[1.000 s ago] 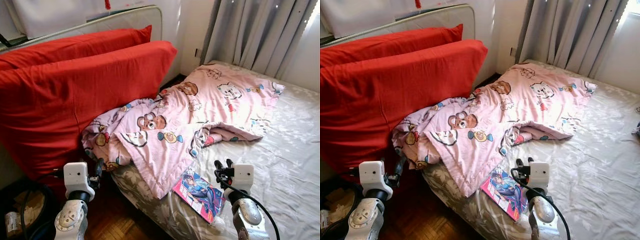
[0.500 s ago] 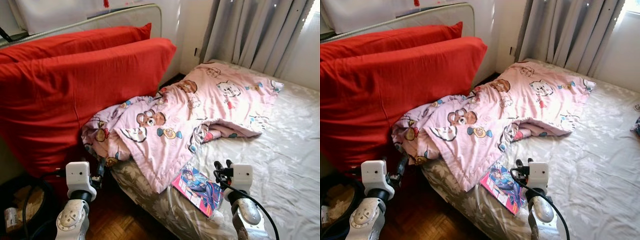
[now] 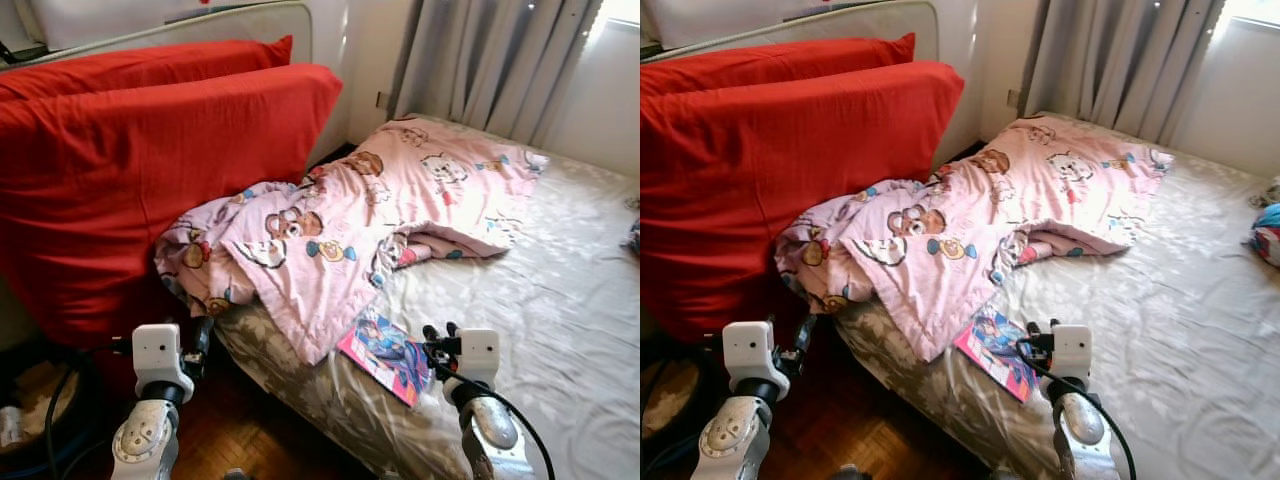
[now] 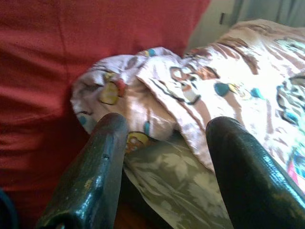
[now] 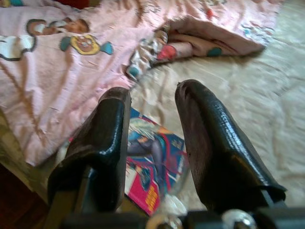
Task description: Clean up the room
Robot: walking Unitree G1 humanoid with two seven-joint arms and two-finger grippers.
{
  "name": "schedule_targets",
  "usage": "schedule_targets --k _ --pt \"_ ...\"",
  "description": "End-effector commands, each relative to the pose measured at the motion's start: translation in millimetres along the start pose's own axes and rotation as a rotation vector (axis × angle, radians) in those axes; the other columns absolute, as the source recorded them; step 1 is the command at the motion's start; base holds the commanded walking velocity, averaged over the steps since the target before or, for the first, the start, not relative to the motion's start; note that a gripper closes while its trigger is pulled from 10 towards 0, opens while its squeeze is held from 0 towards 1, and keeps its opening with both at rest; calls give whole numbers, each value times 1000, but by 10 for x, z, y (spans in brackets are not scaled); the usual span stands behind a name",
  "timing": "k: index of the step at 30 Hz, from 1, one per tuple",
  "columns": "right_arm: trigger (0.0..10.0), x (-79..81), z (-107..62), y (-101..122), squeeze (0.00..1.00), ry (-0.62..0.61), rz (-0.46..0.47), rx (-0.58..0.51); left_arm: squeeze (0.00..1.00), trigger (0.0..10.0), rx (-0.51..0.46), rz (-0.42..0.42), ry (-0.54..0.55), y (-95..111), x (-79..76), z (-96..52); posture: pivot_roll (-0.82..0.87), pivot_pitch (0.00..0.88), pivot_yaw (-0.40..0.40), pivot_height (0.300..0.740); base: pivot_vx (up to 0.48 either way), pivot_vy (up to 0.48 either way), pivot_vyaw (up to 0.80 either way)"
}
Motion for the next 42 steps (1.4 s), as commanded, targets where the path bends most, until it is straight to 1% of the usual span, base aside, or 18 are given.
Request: schedule_targets --k 1,12,17,20,35,38,39,42 --pt "10000 -35 9 31 0 -9 2 -10 0 10000 12 -6 -9 -8 -24 0 38 37 -56 654 0 0 0" --pt "10000 4 19 11 0 20 13 7 0 10000 36 -36 -42 -42 -126 4 41 40 -57 654 0 0 0" --pt "10000 21 29 -15 0 16 6 35 0 10000 43 -41 -44 -54 -120 -10 41 42 -57 654 0 0 0" --pt "10000 41 27 -6 0 27 5 24 0 10000 48 -40 -46 -61 -113 -22 40 45 -55 634 0 0 0" --pt "10000 56 18 -18 0 23 22 22 0 10000 61 -26 -64 -70 -113 -37 43 52 -49 634 0 0 0" --pt "10000 76 25 -45 0 25 22 47 0 10000 63 -25 -66 -71 -108 -47 44 56 -47 629 0 0 0" --pt "10000 85 25 -31 0 28 17 35 0 10000 65 -24 -67 -74 -107 -54 44 57 -46 619 0 0 0" --pt "10000 76 15 -20 0 17 38 18 0 10000 66 -22 -70 -72 -107 -57 48 58 -44 619 0 0 0"
Point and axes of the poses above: a point about 5 cm out from each wrist's last joint towards the gripper, its own z axis pointing out of the wrist towards the gripper, its own y axis along the axis of the wrist's last joint, x = y × z, the point moved 2 cm from there along z, pointing out of the wrist towards the gripper, and after that the axes turned 7 degrees about -z, right-handed, at the moved point
